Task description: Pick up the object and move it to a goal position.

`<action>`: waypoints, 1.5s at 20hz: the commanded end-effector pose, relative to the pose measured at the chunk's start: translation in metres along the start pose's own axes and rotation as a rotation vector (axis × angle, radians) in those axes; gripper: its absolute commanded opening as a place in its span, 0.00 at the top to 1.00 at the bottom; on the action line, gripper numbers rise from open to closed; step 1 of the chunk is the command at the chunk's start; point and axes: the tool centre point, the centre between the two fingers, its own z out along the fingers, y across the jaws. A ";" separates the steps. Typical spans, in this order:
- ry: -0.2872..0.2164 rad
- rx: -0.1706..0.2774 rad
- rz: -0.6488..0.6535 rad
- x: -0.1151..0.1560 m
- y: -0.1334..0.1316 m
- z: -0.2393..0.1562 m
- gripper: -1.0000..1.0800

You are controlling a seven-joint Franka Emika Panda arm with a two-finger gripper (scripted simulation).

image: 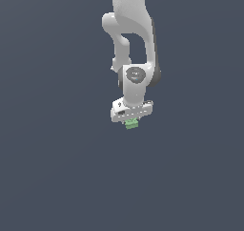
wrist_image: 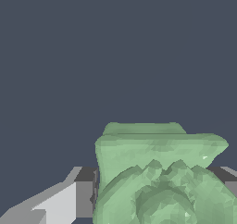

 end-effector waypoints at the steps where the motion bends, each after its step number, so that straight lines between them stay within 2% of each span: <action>1: 0.001 0.000 0.001 -0.001 0.009 -0.015 1.00; 8: 0.001 0.001 0.000 -0.008 0.046 -0.073 1.00; 30: 0.001 0.002 0.000 -0.029 0.187 -0.296 1.00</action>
